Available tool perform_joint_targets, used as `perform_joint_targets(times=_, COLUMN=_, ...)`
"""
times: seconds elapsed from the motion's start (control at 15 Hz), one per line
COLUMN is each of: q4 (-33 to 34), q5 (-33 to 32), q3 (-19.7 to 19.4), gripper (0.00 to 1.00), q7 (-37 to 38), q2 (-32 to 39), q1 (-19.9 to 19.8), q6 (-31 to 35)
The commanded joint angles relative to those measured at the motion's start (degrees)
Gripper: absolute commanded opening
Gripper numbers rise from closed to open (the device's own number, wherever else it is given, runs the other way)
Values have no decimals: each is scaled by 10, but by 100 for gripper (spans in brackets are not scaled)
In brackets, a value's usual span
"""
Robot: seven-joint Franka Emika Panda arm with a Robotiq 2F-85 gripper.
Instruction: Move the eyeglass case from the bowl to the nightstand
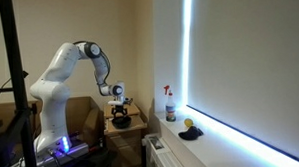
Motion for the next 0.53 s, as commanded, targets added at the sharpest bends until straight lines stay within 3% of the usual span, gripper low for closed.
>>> perform_joint_targets(times=0.0, q4=3, q5=-2, q3=4, gripper=100, q7=2, q2=3, q1=-4, q6=-1)
perform_joint_targets(times=0.27, q4=10, q5=8, q3=10, gripper=100, q7=-2, q2=28, q1=-10, q6=-7)
perform_joint_targets(times=0.33, q4=10, q5=8, q3=10, gripper=82, q7=-1, q2=33, q1=-9, q6=-3)
perform_joint_targets(times=0.47, q4=11, q5=8, q3=11, gripper=68, q7=-1, q2=39, q1=-9, q6=0)
